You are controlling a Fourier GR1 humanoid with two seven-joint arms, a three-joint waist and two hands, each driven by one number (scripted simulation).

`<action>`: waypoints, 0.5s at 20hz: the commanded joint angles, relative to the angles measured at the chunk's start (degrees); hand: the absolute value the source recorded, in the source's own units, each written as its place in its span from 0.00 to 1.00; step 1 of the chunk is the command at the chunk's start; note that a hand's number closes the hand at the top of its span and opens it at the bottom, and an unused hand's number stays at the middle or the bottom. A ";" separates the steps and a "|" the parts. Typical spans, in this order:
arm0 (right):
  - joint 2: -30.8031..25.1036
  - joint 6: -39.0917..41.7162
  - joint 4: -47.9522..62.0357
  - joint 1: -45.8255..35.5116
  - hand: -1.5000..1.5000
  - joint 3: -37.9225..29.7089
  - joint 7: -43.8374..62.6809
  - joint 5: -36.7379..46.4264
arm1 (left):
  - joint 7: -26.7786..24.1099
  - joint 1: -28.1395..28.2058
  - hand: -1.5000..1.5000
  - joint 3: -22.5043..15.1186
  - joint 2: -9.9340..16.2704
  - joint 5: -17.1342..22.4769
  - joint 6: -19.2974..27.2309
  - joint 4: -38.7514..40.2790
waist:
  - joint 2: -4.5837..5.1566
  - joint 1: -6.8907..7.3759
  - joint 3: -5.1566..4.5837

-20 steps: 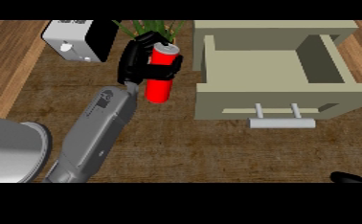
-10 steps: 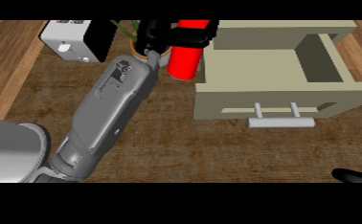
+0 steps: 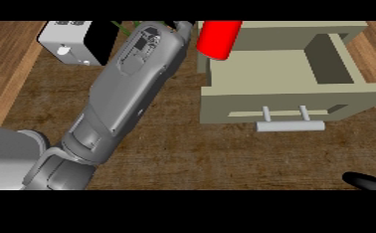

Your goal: Pick up the can, place it into the drawer and close the drawer

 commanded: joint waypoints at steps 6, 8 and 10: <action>-1.94 0.90 1.92 -2.22 0.00 -1.59 1.02 -1.66 | 0.13 -9.79 1.00 -5.86 -0.58 6.27 4.93 10.19 | 0.19 -1.41 0.05; -1.15 -1.28 -2.70 -4.14 0.00 0.31 4.55 -1.20 | 0.94 -14.28 1.00 -5.13 -0.58 7.14 4.76 14.54 | 0.43 -2.28 0.04; 0.59 -0.33 -0.46 -3.25 0.00 2.50 0.50 0.36 | -1.72 -15.16 1.00 -6.50 -0.58 9.20 5.65 17.07 | 0.81 -3.30 0.12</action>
